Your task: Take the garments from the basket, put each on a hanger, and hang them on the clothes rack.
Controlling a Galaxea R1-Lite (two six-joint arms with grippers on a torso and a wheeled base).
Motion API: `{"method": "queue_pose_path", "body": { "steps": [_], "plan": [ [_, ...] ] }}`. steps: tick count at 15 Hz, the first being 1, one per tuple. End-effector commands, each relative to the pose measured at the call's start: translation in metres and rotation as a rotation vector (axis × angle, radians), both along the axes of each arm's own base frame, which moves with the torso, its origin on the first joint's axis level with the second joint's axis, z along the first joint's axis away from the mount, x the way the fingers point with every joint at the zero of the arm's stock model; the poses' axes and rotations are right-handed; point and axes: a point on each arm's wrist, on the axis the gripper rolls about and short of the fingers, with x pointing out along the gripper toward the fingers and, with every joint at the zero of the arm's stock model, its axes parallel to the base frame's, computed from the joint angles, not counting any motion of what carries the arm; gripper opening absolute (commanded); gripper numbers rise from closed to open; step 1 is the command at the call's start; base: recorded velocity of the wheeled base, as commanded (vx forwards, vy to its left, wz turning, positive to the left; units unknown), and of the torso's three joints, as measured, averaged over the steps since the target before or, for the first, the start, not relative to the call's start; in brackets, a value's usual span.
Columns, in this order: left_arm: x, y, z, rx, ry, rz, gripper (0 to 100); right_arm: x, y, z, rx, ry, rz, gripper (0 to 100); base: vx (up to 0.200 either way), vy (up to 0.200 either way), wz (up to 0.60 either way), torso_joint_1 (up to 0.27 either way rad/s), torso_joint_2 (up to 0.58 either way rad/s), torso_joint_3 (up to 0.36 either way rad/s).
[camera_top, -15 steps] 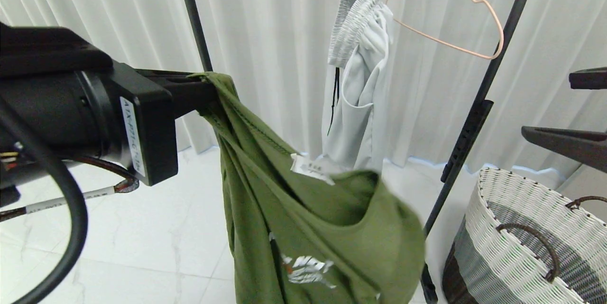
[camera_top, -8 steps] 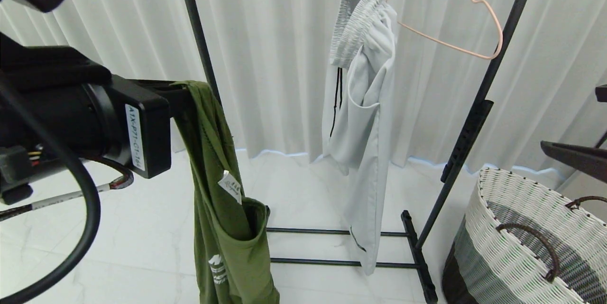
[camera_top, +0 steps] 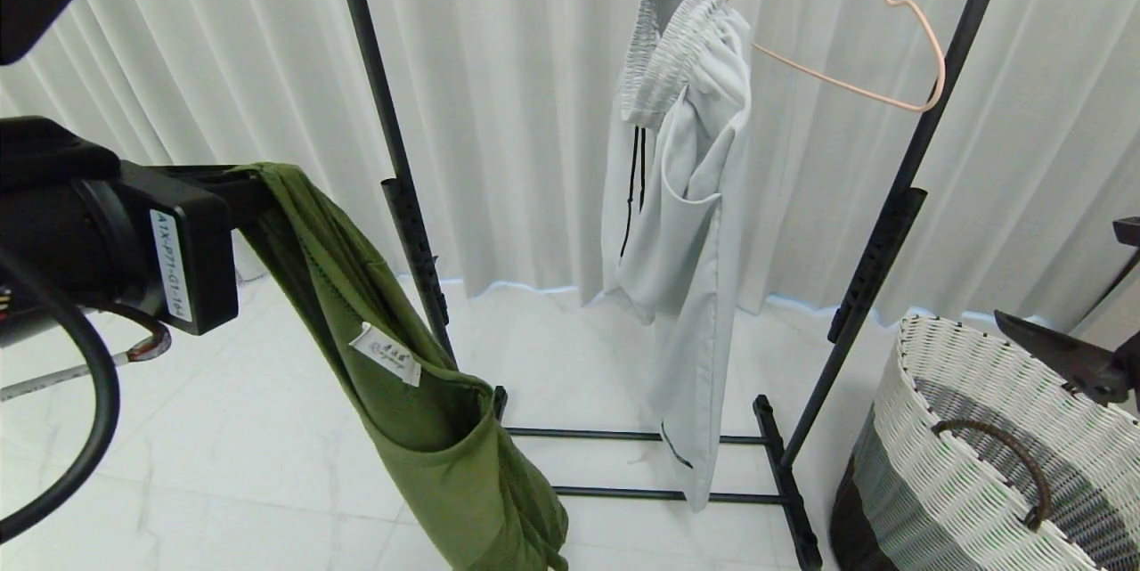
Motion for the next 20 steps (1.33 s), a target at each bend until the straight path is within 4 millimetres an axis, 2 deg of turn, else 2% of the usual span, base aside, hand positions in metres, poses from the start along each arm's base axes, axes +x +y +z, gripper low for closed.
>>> {"method": "queue_pose_path", "body": {
  "steps": [1, 4, 11, 20],
  "plan": [
    [0.0022, 0.0014, -0.0011, 0.003, 0.004, 0.014, 0, 0.0, -0.0056, -0.0137, -0.012, 0.012, -0.037, 100, 0.0, 0.0, 0.0, 0.0, 0.0, 0.0],
    [0.0046, -0.0008, -0.0028, 0.012, 0.011, 0.013, 0, 0.0018, -0.0085, -0.0143, 0.046, 0.027, -0.073, 100, 0.0, 0.0, 0.0, 0.046, -0.13, -0.098],
    [0.0047, -0.0016, -0.0035, 0.043, 0.006, 0.005, 0, -0.0059, -0.0122, -0.0181, 0.179, 0.055, -0.091, 100, 0.0, 0.0, 0.0, 0.156, -0.43, -0.267],
    [0.0034, -0.0004, -0.0038, 0.042, 0.005, 0.005, 0, -0.0074, -0.0125, -0.0159, 0.187, 0.046, -0.077, 100, 0.0, 0.0, 0.0, 0.207, -0.49, -0.282]
  ]
}}
